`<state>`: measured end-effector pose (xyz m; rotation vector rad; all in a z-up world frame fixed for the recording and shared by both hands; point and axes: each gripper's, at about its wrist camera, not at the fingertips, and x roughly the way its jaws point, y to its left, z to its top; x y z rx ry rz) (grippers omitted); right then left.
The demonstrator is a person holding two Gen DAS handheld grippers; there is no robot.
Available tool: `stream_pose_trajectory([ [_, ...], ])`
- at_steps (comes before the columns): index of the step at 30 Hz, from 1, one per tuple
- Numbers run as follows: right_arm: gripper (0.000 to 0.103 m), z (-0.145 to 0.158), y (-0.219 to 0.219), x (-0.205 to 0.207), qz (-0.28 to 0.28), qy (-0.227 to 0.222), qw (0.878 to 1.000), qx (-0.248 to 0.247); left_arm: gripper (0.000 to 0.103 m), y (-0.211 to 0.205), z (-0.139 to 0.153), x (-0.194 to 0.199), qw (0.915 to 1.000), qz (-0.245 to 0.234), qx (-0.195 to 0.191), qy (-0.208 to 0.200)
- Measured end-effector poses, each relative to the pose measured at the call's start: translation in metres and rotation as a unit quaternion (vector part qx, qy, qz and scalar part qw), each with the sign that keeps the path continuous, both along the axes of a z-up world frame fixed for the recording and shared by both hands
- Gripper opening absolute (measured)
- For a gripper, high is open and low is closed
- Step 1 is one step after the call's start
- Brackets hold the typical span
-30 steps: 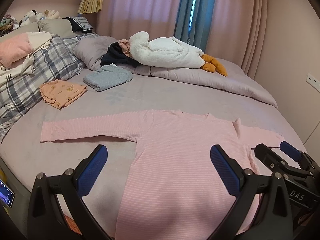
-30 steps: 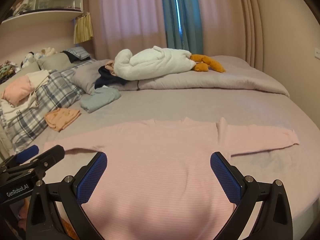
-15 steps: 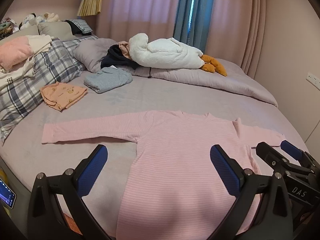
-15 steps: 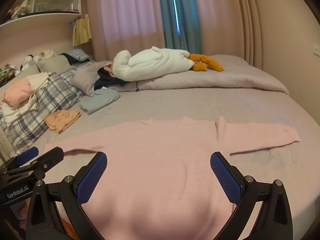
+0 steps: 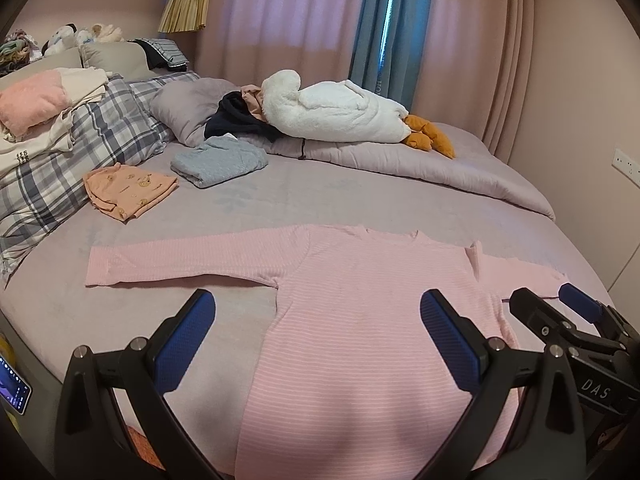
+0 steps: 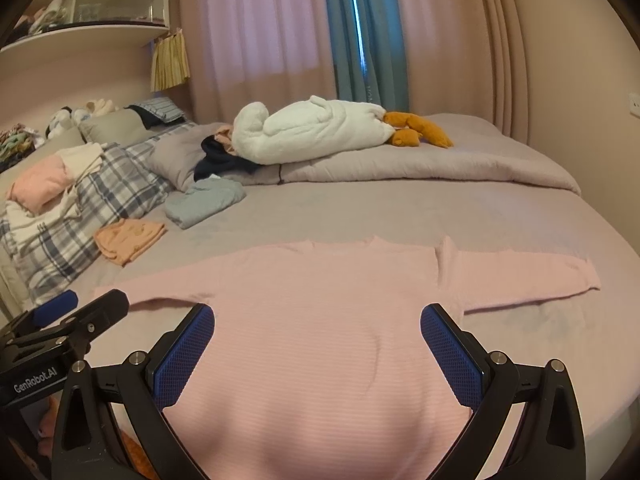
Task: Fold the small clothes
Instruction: 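Reach the right gripper to the shirt's sleeve cuff and grasp it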
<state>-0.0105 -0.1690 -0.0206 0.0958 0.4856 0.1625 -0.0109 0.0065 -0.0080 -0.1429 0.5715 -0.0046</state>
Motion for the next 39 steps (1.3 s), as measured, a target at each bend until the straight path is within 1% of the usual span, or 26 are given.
stream_pose_trajectory([
  [7, 0.102, 0.004, 0.000, -0.001, -0.001, -0.007, 1.000, 0.008, 0.103, 0.002, -0.003, 0.003, 1.0000, -0.002, -0.008, 0.005],
  [12, 0.102, 0.020, -0.003, 0.004, 0.002, -0.031, 0.999, 0.011, 0.103, 0.002, -0.003, 0.011, 0.9999, -0.005, -0.008, 0.008],
  [14, 0.102, 0.026, -0.007, 0.008, -0.002, -0.040, 0.999, 0.012, 0.102, 0.003, -0.003, 0.017, 0.9998, -0.005, -0.015, 0.011],
  [17, 0.102, 0.034, -0.013, 0.016, 0.005, -0.052, 0.999, 0.010, 0.102, 0.001, -0.005, 0.027, 0.9995, -0.002, -0.023, 0.020],
  [20, 0.102, 0.036, -0.025, 0.028, 0.016, -0.058, 0.998, 0.027, 0.102, -0.007, -0.011, 0.042, 0.9989, -0.010, -0.027, 0.036],
  [21, 0.102, 0.036, -0.033, 0.036, 0.018, -0.056, 0.997, 0.041, 0.102, -0.009, -0.013, 0.045, 0.9988, -0.011, -0.027, 0.039],
  [24, 0.102, 0.034, -0.049, 0.054, 0.016, -0.044, 0.997, 0.065, 0.101, -0.020, -0.018, 0.058, 0.9984, -0.014, -0.022, 0.051],
  [26, 0.102, 0.033, -0.061, 0.067, 0.010, -0.032, 0.997, 0.076, 0.101, -0.031, -0.023, 0.066, 0.9981, -0.024, -0.015, 0.054],
  [27, 0.101, 0.033, -0.064, 0.069, 0.007, -0.029, 0.997, 0.078, 0.101, -0.036, -0.024, 0.069, 0.9980, -0.029, -0.012, 0.055],
  [29, 0.096, 0.036, -0.075, 0.079, -0.003, -0.024, 0.997, 0.080, 0.101, -0.049, -0.027, 0.077, 0.9975, -0.041, -0.007, 0.056],
  [32, 0.096, 0.035, -0.093, 0.090, -0.017, -0.020, 0.996, 0.080, 0.096, -0.072, -0.031, 0.089, 0.9964, -0.058, 0.009, 0.062],
  [34, 0.095, 0.027, -0.112, 0.097, -0.034, -0.006, 0.995, 0.096, 0.096, -0.084, -0.033, 0.095, 0.9955, -0.066, 0.017, 0.065],
  [36, 0.086, 0.019, -0.128, 0.101, -0.052, 0.005, 0.992, 0.113, 0.094, -0.095, -0.036, 0.100, 0.9946, -0.073, 0.023, 0.070],
  [37, 0.081, 0.014, -0.140, 0.104, -0.070, 0.016, 0.990, 0.119, 0.094, -0.103, -0.038, 0.103, 0.9938, -0.079, 0.026, 0.073],
  [39, 0.081, 0.005, -0.160, 0.108, -0.103, 0.026, 0.987, 0.118, 0.093, -0.112, -0.041, 0.106, 0.9929, -0.087, 0.028, 0.076],
])
